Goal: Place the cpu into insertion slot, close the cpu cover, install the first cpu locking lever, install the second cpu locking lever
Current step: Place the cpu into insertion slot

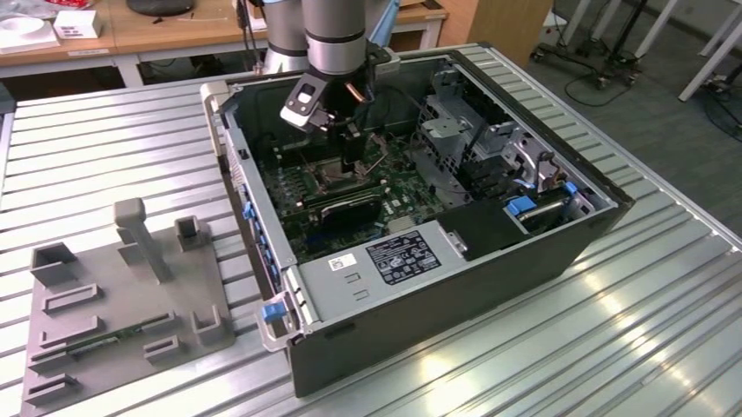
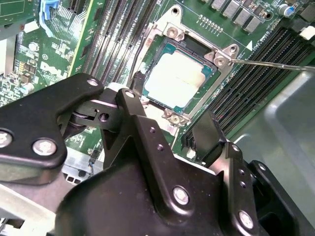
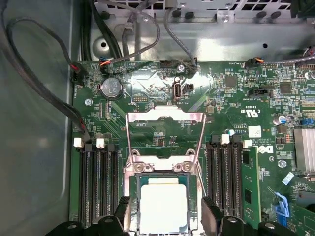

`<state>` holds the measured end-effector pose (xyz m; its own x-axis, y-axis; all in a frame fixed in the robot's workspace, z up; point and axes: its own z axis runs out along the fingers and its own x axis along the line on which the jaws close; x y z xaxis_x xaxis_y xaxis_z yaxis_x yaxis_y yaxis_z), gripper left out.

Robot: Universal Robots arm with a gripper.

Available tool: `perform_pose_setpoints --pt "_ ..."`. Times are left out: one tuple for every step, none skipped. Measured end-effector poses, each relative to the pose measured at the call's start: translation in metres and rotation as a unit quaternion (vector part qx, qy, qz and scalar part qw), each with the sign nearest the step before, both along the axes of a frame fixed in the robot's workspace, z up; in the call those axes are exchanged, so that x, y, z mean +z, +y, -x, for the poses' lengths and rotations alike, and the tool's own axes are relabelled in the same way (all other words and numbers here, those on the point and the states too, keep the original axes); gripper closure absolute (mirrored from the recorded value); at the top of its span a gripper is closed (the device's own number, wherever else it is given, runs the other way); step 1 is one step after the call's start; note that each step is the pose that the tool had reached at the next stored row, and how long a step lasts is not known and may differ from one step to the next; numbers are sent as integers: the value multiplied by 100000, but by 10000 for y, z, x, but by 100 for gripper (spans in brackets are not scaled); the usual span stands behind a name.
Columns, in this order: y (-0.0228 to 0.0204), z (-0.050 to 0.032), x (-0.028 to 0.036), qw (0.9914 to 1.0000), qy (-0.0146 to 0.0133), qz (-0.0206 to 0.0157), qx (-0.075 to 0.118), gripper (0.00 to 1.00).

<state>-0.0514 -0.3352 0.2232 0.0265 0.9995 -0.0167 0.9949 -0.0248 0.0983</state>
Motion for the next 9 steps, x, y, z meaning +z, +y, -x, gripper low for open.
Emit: perform_pose_setpoints --pt "0 0 0 100000 0 12 -1 33" --pt "0 0 0 100000 0 17 -3 33" --pt "0 0 0 100000 8 21 -2 33" --pt "0 1 0 100000 41 23 -7 33" --pt "0 1 0 100000 50 19 -10 33" --pt "0 0 0 100000 112 19 -2 33" --pt "0 0 0 100000 160 19 -3 33" --pt "0 0 0 100000 159 16 -4 33" --pt "1 0 0 100000 151 5 -3 33"
